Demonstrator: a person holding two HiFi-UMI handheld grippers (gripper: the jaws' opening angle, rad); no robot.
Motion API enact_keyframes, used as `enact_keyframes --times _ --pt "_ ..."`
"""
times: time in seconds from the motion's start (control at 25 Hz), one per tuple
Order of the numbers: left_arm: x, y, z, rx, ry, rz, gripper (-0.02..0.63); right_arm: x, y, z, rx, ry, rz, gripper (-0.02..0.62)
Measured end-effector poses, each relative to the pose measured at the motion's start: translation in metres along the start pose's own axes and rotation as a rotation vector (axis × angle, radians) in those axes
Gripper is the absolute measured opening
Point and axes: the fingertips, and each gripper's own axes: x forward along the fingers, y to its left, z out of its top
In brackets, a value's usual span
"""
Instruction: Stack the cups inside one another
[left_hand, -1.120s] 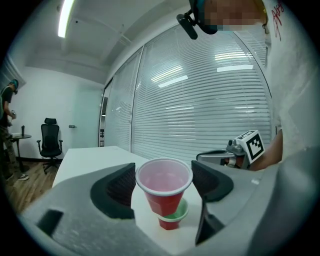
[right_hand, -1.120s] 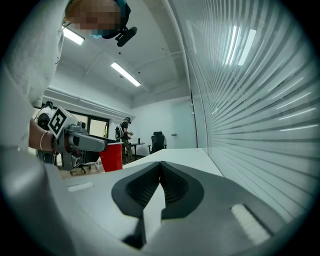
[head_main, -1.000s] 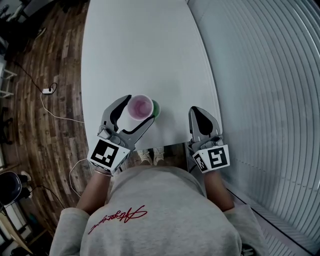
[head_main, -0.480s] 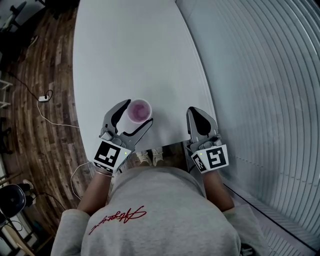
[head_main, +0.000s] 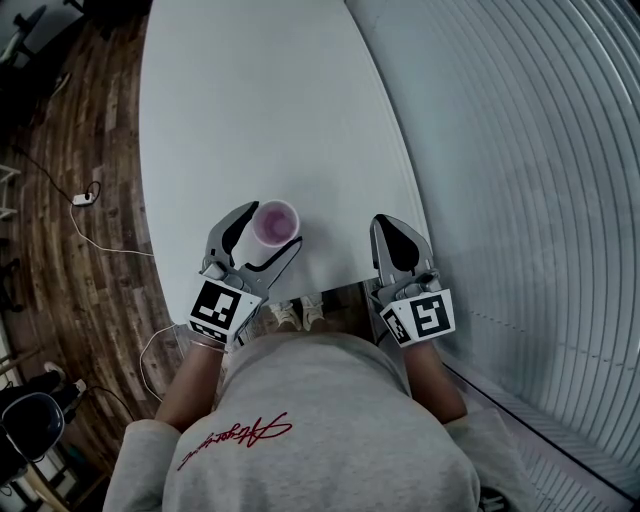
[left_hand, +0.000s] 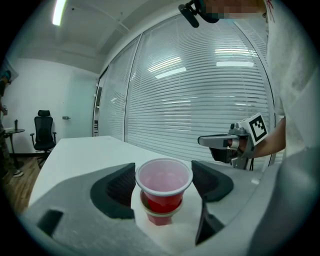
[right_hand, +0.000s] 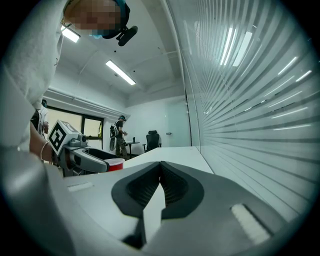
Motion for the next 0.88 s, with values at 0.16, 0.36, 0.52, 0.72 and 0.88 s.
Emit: enact_keyframes --times 0.16,0.36,0.52,0.72,0.88 --pt "0.001 0.000 -0.005 0.004 0.010 0.003 0.348 0.000 0.002 -0.001 -0.001 0.005 -0.002 -0.014" --pt "0.004 0.000 -0.016 -0.006 0.028 0.014 0.350 -0.003 0.000 -0.003 -0.008 0.007 -0.004 -0.014" --pt "0.006 0.000 -0.027 0.006 0.050 0.013 0.350 -0.002 0.001 -0.007 -0.010 0.011 -0.006 -0.014" --pt "0.006 0.000 -0.033 0.007 0.066 0.016 0.350 -0.003 0.001 -0.007 -0.008 0.013 -0.004 -0.014" --pt "0.007 0.002 -0.036 0.007 0.072 0.015 0.350 -0.001 0.001 -0.007 -0.008 0.013 -0.006 -0.014"
